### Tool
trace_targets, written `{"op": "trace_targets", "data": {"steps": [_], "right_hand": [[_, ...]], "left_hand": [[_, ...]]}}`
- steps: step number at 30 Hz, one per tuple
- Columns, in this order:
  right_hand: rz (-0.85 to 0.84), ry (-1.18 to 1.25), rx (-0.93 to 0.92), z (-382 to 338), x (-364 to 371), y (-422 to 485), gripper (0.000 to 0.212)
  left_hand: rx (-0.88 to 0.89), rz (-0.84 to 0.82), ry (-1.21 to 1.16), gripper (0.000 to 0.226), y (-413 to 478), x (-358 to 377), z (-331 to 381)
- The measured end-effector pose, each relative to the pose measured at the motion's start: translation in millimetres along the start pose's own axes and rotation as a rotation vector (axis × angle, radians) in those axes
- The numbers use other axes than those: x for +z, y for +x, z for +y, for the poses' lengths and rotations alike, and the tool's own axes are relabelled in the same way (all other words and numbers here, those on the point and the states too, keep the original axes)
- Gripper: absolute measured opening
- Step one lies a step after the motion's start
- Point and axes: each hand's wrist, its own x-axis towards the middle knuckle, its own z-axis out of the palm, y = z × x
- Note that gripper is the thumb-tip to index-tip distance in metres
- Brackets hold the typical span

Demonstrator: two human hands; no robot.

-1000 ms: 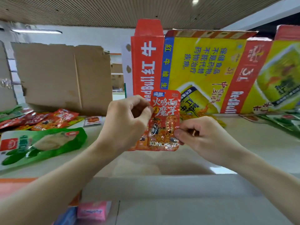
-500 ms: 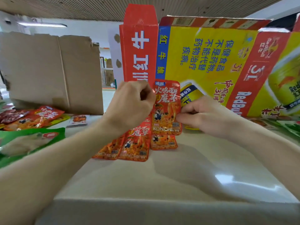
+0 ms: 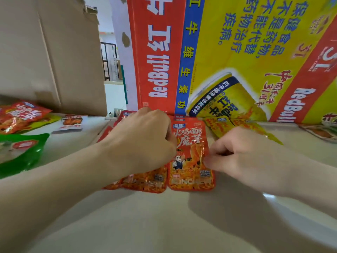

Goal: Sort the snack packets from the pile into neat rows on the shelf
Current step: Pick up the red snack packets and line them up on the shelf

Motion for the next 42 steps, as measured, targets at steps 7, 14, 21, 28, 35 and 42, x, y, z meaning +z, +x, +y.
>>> {"op": "trace_targets", "data": {"steps": [7,14,21,28,35,42], "right_hand": [[-0.019,-0.039,0.001,-3.6,2.8,-2.3,0.032],[0.017,-0.074,0.002,-6.8,4.5,-3.7,0.037],[0.042,-0.085,-0.014,-5.9,7.4,-3.3,0.032],[0.055,-0.041,-0.008,-3.7,7.0,-3.3,0.044],[0.034,-0.092,-0.017,-2.7,5.8,-2.9,0.039],[0.244,-0.209,-0.008,27.9,32.5,10.6,0.039]], "left_hand": [[0.031,-0.017,0.015,0.023,-2.1,2.5,1.6],[0.059,-0.056,0.028,0.023,-2.0,5.9,2.0],[0.040,-0.097,-0.002,0.023,-1.5,7.0,3.3],[0.005,-0.004,0.031,0.027,-2.1,10.5,4.7],[0.033,0.013,0.036,0.029,-2.2,11.3,4.3],[0.039,0.075,0.039,0.026,-0.5,15.2,-0.6]]}}
